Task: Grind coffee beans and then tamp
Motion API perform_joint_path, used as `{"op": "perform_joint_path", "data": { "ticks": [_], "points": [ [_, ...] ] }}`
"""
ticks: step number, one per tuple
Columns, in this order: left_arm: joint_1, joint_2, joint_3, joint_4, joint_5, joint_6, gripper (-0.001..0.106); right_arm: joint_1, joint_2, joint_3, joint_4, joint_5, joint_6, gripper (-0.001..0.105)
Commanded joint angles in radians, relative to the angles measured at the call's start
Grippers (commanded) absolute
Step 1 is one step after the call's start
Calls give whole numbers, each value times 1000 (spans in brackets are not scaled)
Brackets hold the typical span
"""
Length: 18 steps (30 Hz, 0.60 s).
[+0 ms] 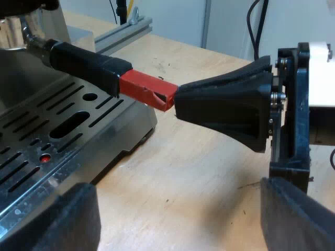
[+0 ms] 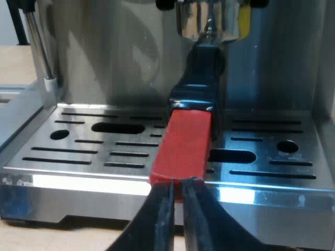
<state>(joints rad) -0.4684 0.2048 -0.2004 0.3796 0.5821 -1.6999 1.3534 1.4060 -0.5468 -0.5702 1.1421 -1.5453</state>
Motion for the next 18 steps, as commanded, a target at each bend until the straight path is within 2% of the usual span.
{"op": "perform_joint_path", "data": {
  "ticks": [1,5,12,15,17,18],
  "points": [
    [-5,1,-2,-18,-7,-1,66,6,-4,-8,-30,73,-1,8],
    [-5,1,-2,-20,-7,-1,66,42,-4,-6,-5,126,-1,8],
    [-5,1,-2,-20,-4,-1,66,81,-4,-6,26,126,-1,9],
    [-5,1,-2,-20,-4,-1,66,97,-8,-6,26,126,-1,12],
    [-5,1,-2,-20,-4,-1,66,114,-17,-6,26,126,-4,17],
    [-5,1,-2,-20,-4,-1,66,137,-47,-6,30,143,-6,31]
  ]
}}
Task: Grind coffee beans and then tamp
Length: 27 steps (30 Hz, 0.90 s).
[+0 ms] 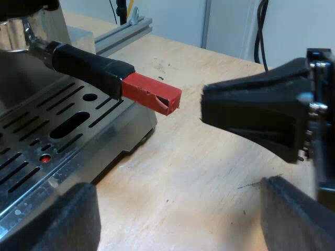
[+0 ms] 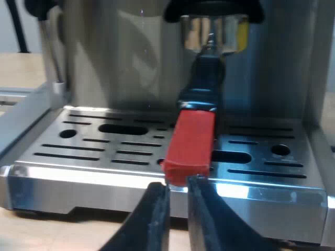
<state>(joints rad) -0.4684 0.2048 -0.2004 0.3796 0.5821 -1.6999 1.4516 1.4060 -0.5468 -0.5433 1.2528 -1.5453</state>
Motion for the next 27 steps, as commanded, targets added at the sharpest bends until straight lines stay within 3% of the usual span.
{"op": "perform_joint_path", "data": {
  "ticks": [1,6,11,15,24,26,27],
  "points": [
    [-5,1,-2,-23,-4,-1,66,41,-63,-6,3,37,-15,38],
    [-5,1,-2,-26,-4,-1,66,41,-122,-6,3,38,-76,54],
    [-5,1,-2,-26,-4,-1,66,41,-160,-41,36,52,-140,55],
    [-5,1,-2,-27,-4,-1,66,32,-160,-100,153,44,-126,55],
    [-5,1,-2,-27,-4,-1,66,-101,-160,-253,561,-153,92,55],
    [-5,1,-2,-27,-2,-1,66,-148,-160,-297,716,-226,209,55],
    [-5,1,-2,-27,-2,-1,66,-157,-160,-306,739,-238,233,55]
  ]
}}
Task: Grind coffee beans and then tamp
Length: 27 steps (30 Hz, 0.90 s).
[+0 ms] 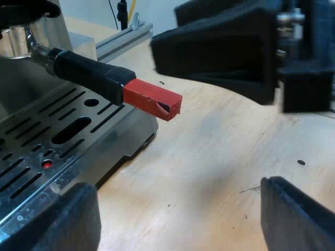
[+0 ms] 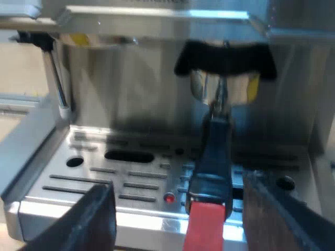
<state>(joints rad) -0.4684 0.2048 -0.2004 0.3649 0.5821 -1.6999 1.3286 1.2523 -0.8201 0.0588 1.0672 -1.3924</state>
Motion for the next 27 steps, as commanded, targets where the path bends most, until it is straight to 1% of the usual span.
{"op": "perform_joint_path", "data": {
  "ticks": [1,2,4,6,7,9,10,17,24,27],
  "points": [
    [-5,1,-2,-13,-3,-1,66,-60,-6,-49,203,-93,113,55],
    [-5,1,-2,-13,-3,-1,66,-72,-6,-54,231,-112,124,55],
    [-5,1,-2,-13,-3,-1,66,-118,-6,-65,300,-193,192,55],
    [-5,1,-2,-21,-3,-1,66,-154,-4,-64,331,-252,229,55],
    [-5,1,-2,-28,-3,-1,66,-161,-2,-64,338,-273,241,55],
    [-5,1,-2,-29,-3,-1,66,-165,-2,-64,341,-278,245,55],
    [-5,1,-2,-29,-3,-1,66,-188,2,-64,359,-315,260,55],
    [-5,1,-2,-29,-3,-1,66,-208,17,-64,359,-362,260,55],
    [-5,1,-2,-29,-3,-1,66,-208,17,-64,357,-362,260,55],
    [-5,1,-2,-29,-3,-1,66,-208,13,-64,357,-347,260,55]
  ]
}}
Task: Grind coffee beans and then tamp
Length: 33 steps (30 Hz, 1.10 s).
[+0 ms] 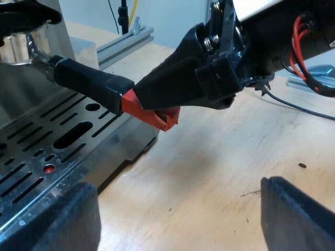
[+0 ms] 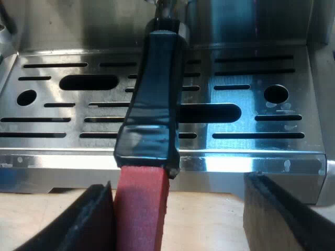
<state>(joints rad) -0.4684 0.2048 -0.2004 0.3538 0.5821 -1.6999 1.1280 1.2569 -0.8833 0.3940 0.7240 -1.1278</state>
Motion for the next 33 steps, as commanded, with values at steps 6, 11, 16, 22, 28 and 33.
{"op": "perform_joint_path", "data": {
  "ticks": [6,11,16,22,28,33],
  "points": [
    [-5,1,-2,-18,-3,-1,66,-8,-27,-1,21,9,-4,55],
    [-5,1,-2,-18,-3,-1,66,-8,-52,-1,21,0,-4,55],
    [-5,1,-2,-18,-3,-1,66,-4,-53,-1,21,-34,-4,55],
    [-5,1,-2,-20,-3,-1,66,-5,-53,-1,-17,-63,-4,55],
    [-5,1,-2,-23,-3,-1,66,-5,8,-1,-54,-79,-4,55],
    [-5,1,-2,-23,-3,-1,66,-7,70,-1,-69,-37,-4,55]
  ]
}}
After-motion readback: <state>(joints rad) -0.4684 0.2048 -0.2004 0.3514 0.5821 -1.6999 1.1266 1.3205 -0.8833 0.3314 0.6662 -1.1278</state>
